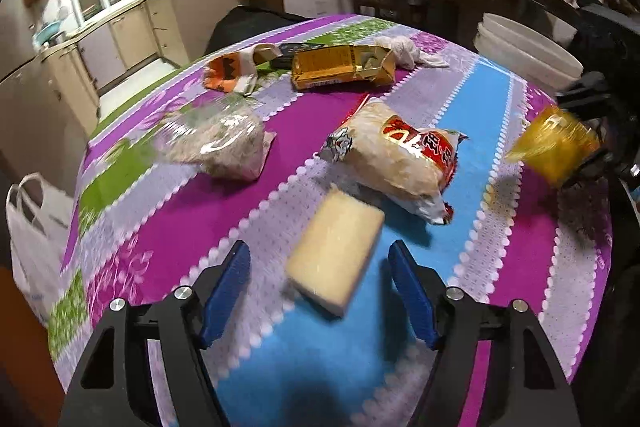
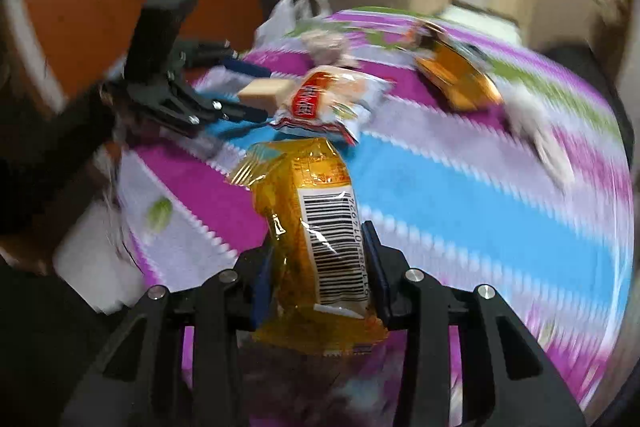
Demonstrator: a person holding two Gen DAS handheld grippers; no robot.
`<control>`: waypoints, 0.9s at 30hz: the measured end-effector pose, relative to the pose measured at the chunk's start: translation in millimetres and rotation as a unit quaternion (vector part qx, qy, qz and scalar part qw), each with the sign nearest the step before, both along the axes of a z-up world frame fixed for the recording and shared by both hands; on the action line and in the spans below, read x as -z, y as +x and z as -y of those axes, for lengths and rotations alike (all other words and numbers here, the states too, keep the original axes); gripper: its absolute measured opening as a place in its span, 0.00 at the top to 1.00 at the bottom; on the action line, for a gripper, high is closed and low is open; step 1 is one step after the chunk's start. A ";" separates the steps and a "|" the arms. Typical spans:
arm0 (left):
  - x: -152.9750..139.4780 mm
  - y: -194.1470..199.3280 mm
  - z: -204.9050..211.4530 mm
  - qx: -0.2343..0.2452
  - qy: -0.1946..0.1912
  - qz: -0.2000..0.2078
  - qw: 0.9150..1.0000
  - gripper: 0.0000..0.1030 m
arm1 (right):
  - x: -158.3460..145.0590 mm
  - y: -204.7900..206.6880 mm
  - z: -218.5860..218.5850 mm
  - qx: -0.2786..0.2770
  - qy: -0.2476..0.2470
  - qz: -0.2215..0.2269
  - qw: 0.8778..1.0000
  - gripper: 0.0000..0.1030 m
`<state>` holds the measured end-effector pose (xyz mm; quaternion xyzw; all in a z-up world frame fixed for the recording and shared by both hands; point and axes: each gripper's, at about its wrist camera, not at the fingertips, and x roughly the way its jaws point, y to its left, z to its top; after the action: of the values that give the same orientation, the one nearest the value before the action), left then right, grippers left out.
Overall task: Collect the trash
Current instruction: 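Move both tools back over the table toward the snack wrappers, then grasp the cheese block with the left tool while the right tool grasps the yellow chip bag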
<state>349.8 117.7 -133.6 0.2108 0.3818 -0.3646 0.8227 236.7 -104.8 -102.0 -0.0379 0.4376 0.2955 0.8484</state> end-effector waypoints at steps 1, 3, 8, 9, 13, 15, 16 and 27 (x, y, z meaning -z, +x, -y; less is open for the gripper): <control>1.2 1.0 1.7 0.007 0.003 0.000 1.000 0.33 | -0.7 -4.0 6.8 0.022 0.011 -0.009 1.000 0.63; 4.3 1.0 6.3 0.022 0.011 0.001 1.000 0.39 | -2.5 -13.3 22.3 0.068 0.032 -0.021 0.997 0.63; 3.4 -9.5 6.4 0.012 0.008 -0.003 1.000 0.59 | -6.6 -24.6 36.7 0.123 0.058 -0.020 0.991 0.63; 3.1 -12.7 5.1 0.000 0.008 -0.001 1.000 0.61 | -6.1 -25.8 35.8 0.127 0.055 -0.019 0.990 0.63; 0.3 -29.5 0.6 -0.076 0.002 -0.003 0.997 0.70 | -1.9 -23.2 25.3 0.135 0.047 -0.016 0.990 0.63; -3.6 -44.9 2.7 -0.116 -0.008 0.001 0.993 0.70 | -0.2 -21.6 20.7 0.141 0.044 -0.015 0.989 0.63; -6.0 -51.6 4.4 -0.131 -0.016 -0.001 0.991 0.70 | 0.4 -21.0 19.2 0.144 0.043 -0.014 0.989 0.63; -52.8 -95.0 59.6 -0.297 -0.032 0.070 0.952 0.70 | -7.0 -32.2 14.0 0.175 0.041 0.001 0.984 0.63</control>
<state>254.8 58.1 -80.8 0.0865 0.3562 -0.1006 0.9249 204.5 -118.8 -95.0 0.0735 0.4245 0.1600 0.8881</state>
